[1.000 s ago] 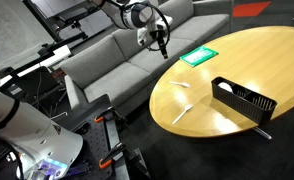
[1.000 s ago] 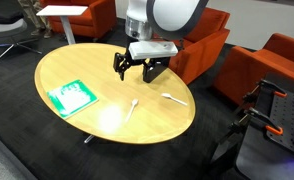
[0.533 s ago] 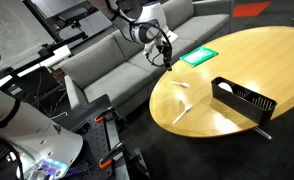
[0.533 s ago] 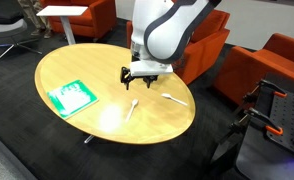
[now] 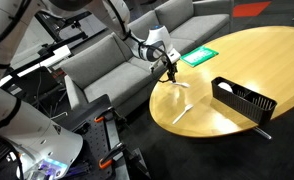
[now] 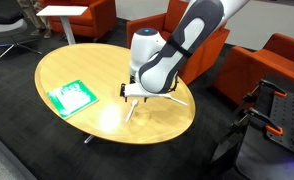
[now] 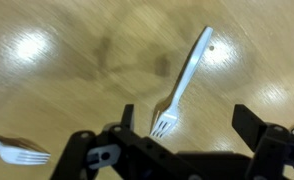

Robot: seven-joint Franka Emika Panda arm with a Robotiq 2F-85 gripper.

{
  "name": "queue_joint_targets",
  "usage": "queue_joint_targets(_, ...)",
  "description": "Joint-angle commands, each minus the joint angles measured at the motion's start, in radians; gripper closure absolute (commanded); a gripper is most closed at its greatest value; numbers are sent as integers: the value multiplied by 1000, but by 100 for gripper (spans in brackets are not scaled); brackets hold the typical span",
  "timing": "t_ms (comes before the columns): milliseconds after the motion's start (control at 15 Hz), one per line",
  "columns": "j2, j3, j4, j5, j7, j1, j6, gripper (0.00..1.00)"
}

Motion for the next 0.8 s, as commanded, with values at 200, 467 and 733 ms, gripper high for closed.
queue_joint_targets(200, 140, -59, 170, 11, 120, 62, -53, 0)
queue_joint_targets(467, 202, -73, 250, 6, 164, 62, -65, 0)
queue_joint_targets(733, 248, -76, 320, -1, 183, 50, -105, 5)
